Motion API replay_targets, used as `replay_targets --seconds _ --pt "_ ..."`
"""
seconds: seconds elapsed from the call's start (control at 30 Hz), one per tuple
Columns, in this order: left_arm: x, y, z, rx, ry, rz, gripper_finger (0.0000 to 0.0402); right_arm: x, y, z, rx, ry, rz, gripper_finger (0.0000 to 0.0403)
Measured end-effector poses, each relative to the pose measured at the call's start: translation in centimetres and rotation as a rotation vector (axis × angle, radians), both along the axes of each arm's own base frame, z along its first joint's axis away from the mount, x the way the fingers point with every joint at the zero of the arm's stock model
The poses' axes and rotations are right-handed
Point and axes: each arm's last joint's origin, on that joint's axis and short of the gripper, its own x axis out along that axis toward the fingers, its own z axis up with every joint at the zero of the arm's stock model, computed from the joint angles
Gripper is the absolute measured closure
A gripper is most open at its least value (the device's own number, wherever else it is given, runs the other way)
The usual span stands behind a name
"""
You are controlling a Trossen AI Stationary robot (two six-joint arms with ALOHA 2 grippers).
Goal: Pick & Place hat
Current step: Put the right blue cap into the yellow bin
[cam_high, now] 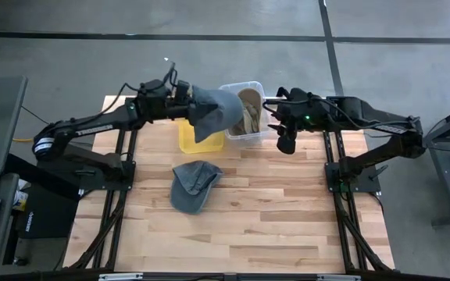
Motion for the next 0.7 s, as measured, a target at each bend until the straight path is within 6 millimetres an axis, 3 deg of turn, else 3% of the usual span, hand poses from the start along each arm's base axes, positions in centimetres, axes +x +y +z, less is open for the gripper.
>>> replay_targets --seconds 0.33,0.7 --pt "-2.6 -1.0 0.5 0.046 0.105 0.016 0.0401 0.1 0.0 0.0 0.002 -0.004 0.004 0.0242" --pt "-3.2 -1.3 0.0 0.084 0.194 0.007 0.0401 0.1 0.0 0.1 0.0 -0.011 0.003 0.0242"
